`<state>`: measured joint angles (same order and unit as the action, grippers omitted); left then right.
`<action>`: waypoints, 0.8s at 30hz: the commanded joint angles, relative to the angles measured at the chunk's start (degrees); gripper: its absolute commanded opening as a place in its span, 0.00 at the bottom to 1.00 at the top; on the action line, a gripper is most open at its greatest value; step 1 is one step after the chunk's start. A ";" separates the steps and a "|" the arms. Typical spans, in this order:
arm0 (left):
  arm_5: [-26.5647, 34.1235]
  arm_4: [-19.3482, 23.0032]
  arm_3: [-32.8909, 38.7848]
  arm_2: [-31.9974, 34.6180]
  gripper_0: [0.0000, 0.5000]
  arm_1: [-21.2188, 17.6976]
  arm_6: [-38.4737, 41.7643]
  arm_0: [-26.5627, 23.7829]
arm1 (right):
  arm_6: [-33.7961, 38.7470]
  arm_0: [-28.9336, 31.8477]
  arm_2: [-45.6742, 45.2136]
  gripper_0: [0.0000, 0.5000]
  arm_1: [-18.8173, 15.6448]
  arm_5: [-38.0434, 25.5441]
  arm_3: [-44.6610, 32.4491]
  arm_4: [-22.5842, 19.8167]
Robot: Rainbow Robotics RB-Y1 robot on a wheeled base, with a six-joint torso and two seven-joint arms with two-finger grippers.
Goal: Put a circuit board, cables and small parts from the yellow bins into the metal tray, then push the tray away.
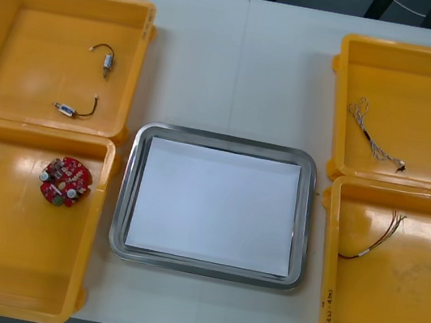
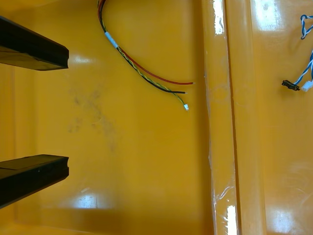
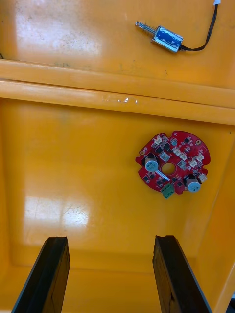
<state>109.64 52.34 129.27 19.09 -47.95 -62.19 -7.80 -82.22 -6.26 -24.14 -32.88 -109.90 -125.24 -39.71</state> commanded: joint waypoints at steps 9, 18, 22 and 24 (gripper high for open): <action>0.36 0.39 0.72 0.77 1.00 -1.44 -2.15 1.03 | 1.19 -0.51 0.67 1.00 0.27 -0.10 -0.71 -0.10; 0.36 0.39 0.72 0.77 1.00 -1.44 -2.15 1.03 | 1.19 -0.51 0.67 1.00 0.27 -0.10 -0.71 -0.10; 0.36 0.39 0.72 0.77 1.00 -1.44 -2.15 1.03 | 1.19 -0.51 0.67 1.00 0.27 -0.10 -0.71 -0.10; 0.36 0.39 0.72 0.77 1.00 -1.44 -2.15 1.03 | 1.19 -0.51 0.67 1.00 0.27 -0.10 -0.71 -0.10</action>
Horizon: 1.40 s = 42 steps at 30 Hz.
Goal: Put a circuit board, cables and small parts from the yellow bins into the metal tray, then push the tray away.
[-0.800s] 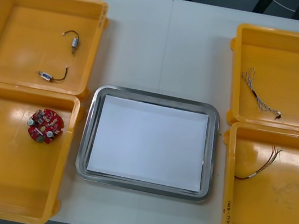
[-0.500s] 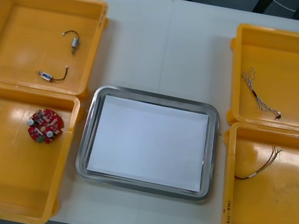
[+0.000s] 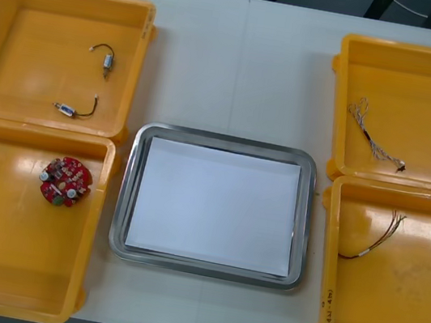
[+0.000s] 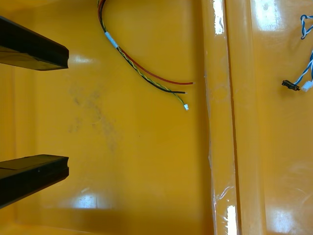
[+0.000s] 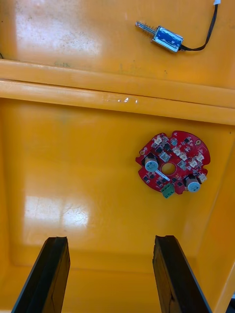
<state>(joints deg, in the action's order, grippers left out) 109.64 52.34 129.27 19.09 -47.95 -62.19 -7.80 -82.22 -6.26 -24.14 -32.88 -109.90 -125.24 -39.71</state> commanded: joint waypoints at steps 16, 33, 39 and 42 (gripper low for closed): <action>0.36 0.39 0.72 0.77 1.00 -1.44 -2.15 1.03 | 1.19 -0.51 0.67 1.00 0.27 -0.10 -0.71 -0.10; 0.36 0.39 0.72 0.77 1.00 -1.44 -2.15 1.03 | 1.19 -0.51 0.67 1.00 0.27 -0.10 -0.71 -0.10; 0.36 0.39 0.72 0.77 1.00 -1.44 -2.15 1.03 | 1.19 -0.51 0.67 1.00 0.27 -0.10 -0.71 -0.10; 0.36 0.39 0.72 0.77 1.00 -1.44 -2.15 1.03 | 1.19 -0.51 0.67 1.00 0.27 -0.10 -0.71 -0.10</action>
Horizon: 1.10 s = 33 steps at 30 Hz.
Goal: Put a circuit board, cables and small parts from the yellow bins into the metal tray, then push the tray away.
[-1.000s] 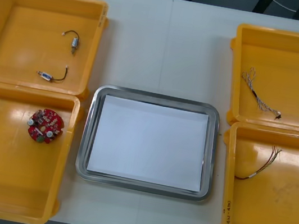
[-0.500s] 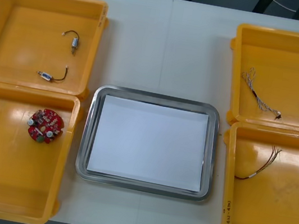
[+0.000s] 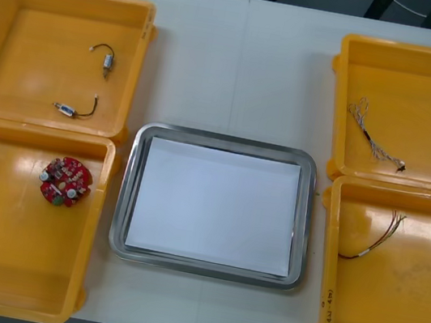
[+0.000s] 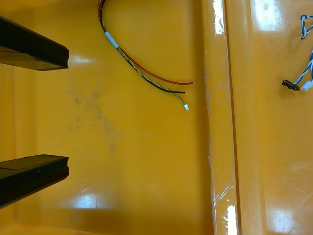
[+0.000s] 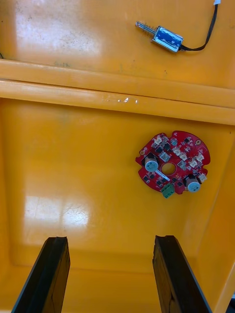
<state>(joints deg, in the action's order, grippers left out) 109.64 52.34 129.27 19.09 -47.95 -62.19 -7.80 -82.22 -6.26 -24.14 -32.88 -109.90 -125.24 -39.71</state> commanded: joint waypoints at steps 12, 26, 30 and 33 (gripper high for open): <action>0.36 0.39 0.72 0.77 1.00 -1.44 -2.15 1.03 | 1.19 -0.51 0.67 1.00 0.27 -0.10 -0.71 -0.10; 0.36 0.39 0.72 0.77 1.00 -1.44 -2.15 1.03 | 1.19 -0.51 0.67 1.00 0.27 -0.10 -0.71 -0.10; 0.36 0.39 0.72 0.77 1.00 -1.44 -2.15 1.03 | 1.19 -0.51 0.67 1.00 0.27 -0.10 -0.71 -0.10; 0.36 0.39 0.72 0.77 1.00 -1.44 -2.15 1.03 | 1.19 -0.51 0.67 1.00 0.27 -0.10 -0.71 -0.10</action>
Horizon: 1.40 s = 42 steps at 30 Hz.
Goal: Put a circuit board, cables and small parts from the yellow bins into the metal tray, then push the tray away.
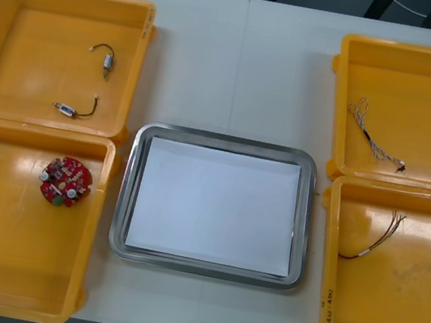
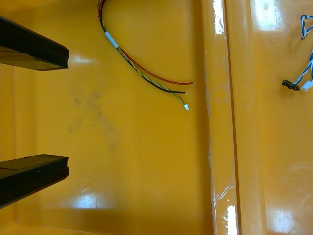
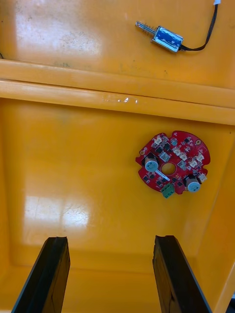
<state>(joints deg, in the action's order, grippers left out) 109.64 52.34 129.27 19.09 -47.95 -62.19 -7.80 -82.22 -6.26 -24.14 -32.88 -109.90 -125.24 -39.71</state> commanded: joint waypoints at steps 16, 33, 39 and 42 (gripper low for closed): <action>-4.97 -0.31 -1.22 -1.69 1.00 -0.39 -2.15 3.49 | 1.19 -0.42 -0.82 1.00 -0.43 -0.10 -0.79 -0.46; -18.85 0.74 -1.30 -5.12 1.00 -6.54 -13.40 11.40 | 2.42 2.57 -2.05 1.00 -0.52 -0.10 -3.87 -0.19; -26.76 0.57 -1.30 -9.34 1.00 -9.09 -13.75 13.07 | 3.03 5.29 -1.97 1.00 -0.52 -0.10 -7.91 0.69; -29.93 0.48 -1.30 -10.13 1.00 -9.97 -13.93 14.66 | 3.65 6.52 -1.88 1.00 -0.52 -0.10 -9.23 0.60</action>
<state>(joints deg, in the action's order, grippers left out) 82.66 52.54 127.60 10.01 -54.69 -76.83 3.93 -81.51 -2.12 -24.33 -32.88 -109.90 -131.57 -39.61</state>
